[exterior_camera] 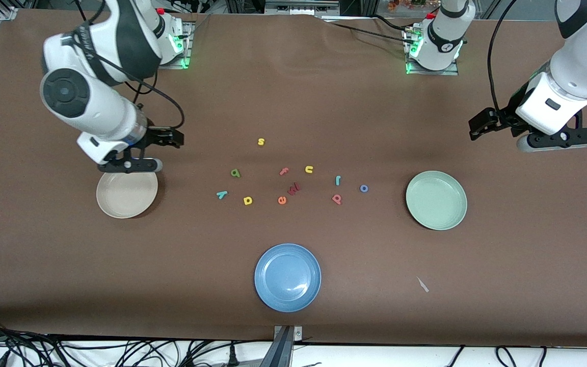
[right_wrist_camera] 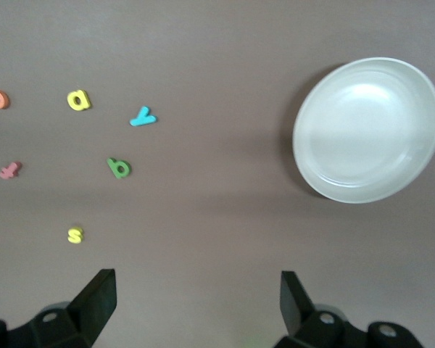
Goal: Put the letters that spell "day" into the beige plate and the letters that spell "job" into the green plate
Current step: 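Grasp the b with the right gripper while the left gripper grasps the o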
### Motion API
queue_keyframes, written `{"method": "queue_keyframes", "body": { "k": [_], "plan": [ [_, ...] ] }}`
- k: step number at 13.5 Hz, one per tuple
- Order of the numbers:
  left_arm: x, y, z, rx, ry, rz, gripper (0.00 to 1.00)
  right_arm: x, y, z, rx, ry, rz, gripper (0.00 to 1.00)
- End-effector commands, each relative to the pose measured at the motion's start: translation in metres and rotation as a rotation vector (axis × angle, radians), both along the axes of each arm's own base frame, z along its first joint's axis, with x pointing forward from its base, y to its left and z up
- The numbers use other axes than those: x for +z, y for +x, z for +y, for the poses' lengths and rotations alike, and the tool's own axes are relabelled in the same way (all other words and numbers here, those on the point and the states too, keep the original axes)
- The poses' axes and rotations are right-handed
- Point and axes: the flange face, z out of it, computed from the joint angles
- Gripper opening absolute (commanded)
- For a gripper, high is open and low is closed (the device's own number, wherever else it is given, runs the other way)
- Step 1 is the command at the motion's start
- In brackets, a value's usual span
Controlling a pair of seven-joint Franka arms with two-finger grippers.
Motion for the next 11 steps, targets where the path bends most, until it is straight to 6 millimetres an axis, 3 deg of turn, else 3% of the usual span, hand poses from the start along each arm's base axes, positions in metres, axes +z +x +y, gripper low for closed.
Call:
{"method": "queue_keyframes", "body": {
  "k": [1,3,4,6,7,9,11],
  "plan": [
    [0.001,-0.004,-0.003,-0.028,0.025,0.005,1.0,-0.031,-0.021,0.028,-0.028,0.027,-0.047,1.0],
    [-0.015,0.001,-0.023,-0.065,0.025,0.03,1.0,-0.064,-0.034,0.043,-0.009,0.042,-0.088,1.0],
    [-0.031,0.002,-0.047,-0.102,0.042,0.056,1.0,-0.08,-0.042,0.05,0.005,0.052,-0.114,1.0],
    [-0.056,0.006,-0.072,-0.142,0.045,0.088,1.0,-0.117,-0.052,0.055,-0.001,0.066,-0.157,1.0],
    [-0.073,0.014,-0.073,-0.142,0.035,0.118,1.0,-0.133,-0.052,0.062,0.003,0.069,-0.167,1.0],
    [-0.107,0.048,-0.087,-0.151,0.015,0.142,1.0,-0.17,-0.057,0.086,0.045,0.078,-0.187,1.0],
    [-0.145,0.064,-0.101,-0.163,0.008,0.171,1.0,-0.195,-0.053,0.092,0.03,0.092,-0.217,1.0]
  ]
}}
